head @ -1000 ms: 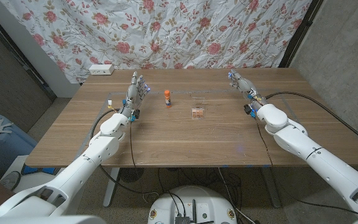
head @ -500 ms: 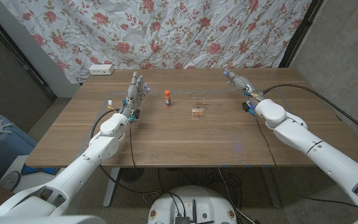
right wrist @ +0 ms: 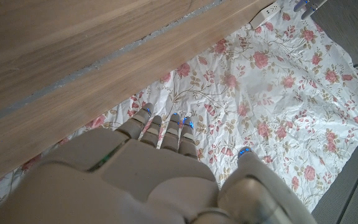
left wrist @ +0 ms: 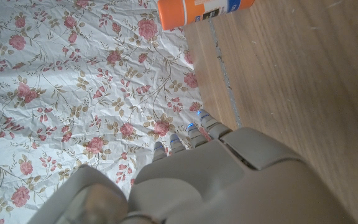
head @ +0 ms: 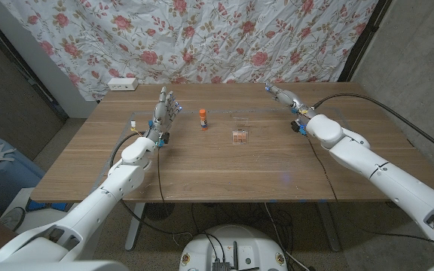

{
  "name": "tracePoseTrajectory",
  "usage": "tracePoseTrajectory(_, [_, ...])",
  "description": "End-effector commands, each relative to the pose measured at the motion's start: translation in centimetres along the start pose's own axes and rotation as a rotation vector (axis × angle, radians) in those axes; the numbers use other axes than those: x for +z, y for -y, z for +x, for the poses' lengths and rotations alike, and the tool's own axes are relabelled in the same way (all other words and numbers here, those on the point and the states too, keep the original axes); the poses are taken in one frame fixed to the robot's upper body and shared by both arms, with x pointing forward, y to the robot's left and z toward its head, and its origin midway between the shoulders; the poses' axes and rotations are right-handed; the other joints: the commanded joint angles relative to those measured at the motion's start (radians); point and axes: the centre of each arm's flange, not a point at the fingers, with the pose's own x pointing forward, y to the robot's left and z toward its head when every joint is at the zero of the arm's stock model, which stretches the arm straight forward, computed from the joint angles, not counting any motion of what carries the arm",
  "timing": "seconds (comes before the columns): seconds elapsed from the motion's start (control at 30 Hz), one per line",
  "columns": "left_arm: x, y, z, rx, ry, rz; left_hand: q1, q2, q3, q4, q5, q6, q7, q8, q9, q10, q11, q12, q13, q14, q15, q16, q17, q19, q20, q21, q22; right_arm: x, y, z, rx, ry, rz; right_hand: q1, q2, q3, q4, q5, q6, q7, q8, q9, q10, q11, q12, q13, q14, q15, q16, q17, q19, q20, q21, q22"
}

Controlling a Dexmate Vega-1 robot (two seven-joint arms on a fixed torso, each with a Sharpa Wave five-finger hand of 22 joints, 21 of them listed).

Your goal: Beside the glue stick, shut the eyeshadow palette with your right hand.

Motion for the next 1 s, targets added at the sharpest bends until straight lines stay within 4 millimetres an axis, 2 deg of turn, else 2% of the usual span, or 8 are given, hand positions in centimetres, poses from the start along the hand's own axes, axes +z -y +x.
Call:
tracePoseTrajectory(0.03, [0.0, 0.0, 0.0, 0.0, 0.0, 0.0, 0.009, -0.002, 0.002, 0.005, 0.004, 0.002, -0.009, 0.005, 0.003, 0.0, -0.009, 0.005, 0.003, -0.009, -0.072, 0.008, 0.003, 0.008, -0.008, 0.006, 0.004, 0.6, -0.2, 1.2, 0.041, 0.002, -0.088, -0.001, 0.006, 0.001, 0.003, 0.009, 0.022, 0.005, 0.008, 0.005, 0.004, -0.004, 0.009, 0.0, -0.014, -0.006, 0.0, -0.002, -0.004, 0.001, 0.005, 0.002])
tracePoseTrajectory(0.57, [0.0, 0.0, 0.0, 0.0, 0.0, 0.0, 0.009, -0.002, 0.003, 0.005, 0.004, 0.002, -0.009, 0.005, 0.003, 0.0, -0.01, 0.005, 0.003, -0.01, -0.07, 0.007, 0.003, 0.008, -0.008, 0.006, 0.004, 1.5, -1.1, 2.1, 0.107, -0.007, -0.213, -0.008, 0.005, 0.006, 0.003, 0.013, 0.038, 0.008, 0.009, 0.005, 0.07, -0.001, 0.03, -0.001, -0.004, -0.017, 0.008, -0.014, -0.005, 0.002, 0.011, 0.002])
tracePoseTrajectory(1.0, [0.0, 0.0, 0.0, 0.0, 0.0, 0.0, 0.009, -0.002, 0.003, 0.006, 0.004, 0.002, -0.009, 0.005, 0.003, 0.0, -0.009, 0.005, 0.003, -0.009, -0.071, 0.008, 0.003, 0.008, -0.008, 0.006, 0.004, 2.8, -1.7, 2.5, 0.167, -0.051, -0.302, -0.024, 0.002, 0.005, 0.009, 0.014, 0.043, 0.019, 0.007, 0.005, 0.096, 0.004, 0.031, -0.001, -0.007, -0.011, 0.011, -0.022, -0.06, -0.002, -0.002, 0.002])
